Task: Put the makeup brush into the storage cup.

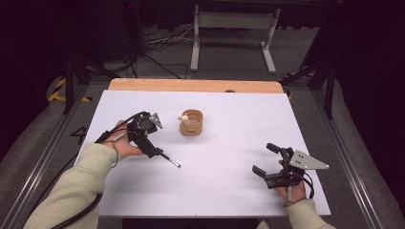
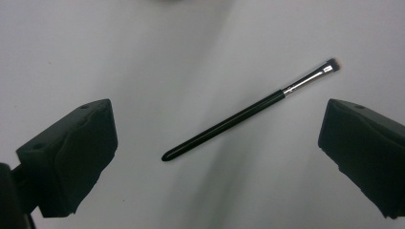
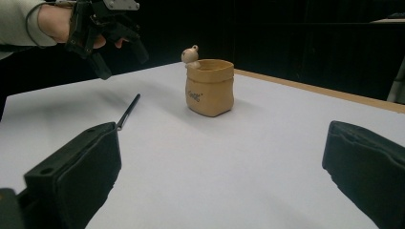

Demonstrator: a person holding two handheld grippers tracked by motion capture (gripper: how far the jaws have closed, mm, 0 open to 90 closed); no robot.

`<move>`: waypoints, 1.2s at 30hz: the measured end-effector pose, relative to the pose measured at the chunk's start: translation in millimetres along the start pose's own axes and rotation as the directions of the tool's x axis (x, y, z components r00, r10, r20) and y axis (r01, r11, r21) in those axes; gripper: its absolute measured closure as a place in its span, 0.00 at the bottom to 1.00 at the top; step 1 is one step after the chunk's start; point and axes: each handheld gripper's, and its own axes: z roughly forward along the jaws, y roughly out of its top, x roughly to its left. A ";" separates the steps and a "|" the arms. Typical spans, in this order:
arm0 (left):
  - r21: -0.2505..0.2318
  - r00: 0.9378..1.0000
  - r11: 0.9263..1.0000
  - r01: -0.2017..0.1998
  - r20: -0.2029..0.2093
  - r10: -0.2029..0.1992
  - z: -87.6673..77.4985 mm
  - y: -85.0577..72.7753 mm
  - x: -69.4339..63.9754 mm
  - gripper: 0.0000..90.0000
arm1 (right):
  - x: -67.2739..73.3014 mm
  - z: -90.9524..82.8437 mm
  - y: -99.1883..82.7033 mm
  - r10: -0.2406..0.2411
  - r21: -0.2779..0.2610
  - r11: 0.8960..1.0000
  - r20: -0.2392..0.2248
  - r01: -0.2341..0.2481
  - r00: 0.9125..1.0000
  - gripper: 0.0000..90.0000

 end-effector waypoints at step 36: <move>0.044 0.999 0.998 -0.046 0.022 0.045 38.8 -0.6 -6.7 0.03 | -0.9 1.0 -0.5 0.020 0.013 1.000 -0.010 -0.020 1.000 0.00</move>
